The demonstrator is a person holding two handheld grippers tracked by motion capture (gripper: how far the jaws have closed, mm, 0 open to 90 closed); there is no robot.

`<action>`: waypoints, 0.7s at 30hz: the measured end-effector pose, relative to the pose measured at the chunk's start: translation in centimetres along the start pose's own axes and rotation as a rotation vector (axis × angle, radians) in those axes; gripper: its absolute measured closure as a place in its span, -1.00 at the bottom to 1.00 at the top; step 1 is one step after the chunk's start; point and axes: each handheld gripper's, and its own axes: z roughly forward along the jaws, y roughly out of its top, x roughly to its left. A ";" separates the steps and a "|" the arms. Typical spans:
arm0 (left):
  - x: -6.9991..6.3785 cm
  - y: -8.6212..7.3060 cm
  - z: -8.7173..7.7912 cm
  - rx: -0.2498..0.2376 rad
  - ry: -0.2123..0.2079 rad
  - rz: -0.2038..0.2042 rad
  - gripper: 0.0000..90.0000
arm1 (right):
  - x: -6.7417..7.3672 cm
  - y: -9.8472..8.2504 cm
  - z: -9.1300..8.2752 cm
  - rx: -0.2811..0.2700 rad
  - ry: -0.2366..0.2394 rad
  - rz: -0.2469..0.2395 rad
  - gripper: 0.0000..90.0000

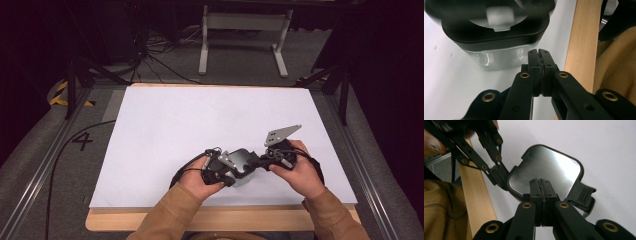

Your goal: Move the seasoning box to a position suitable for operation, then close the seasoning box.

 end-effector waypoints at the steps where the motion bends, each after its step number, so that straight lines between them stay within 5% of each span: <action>1: 0.0 0.0 -0.1 -0.002 0.002 -0.003 0.98 | 0.0 0.0 0.1 -0.009 0.004 -0.001 1.00; 6: 0.0 0.2 -0.9 -0.010 0.009 0.010 0.96 | 0.2 -0.1 0.0 -0.022 -0.009 -0.011 1.00; 11: 0.4 0.8 -4.5 -0.079 0.063 -0.005 0.91 | -0.2 -0.9 -2.1 -0.093 -0.040 0.028 1.00; 19: 2.2 -0.4 -9.2 -0.202 0.165 -0.116 0.83 | -1.2 -2.7 -4.4 -0.130 -0.072 0.113 1.00; 21: 2.9 -1.1 -10.3 -0.237 0.193 -0.165 0.81 | -1.7 -3.2 -4.3 -0.093 -0.071 0.131 1.00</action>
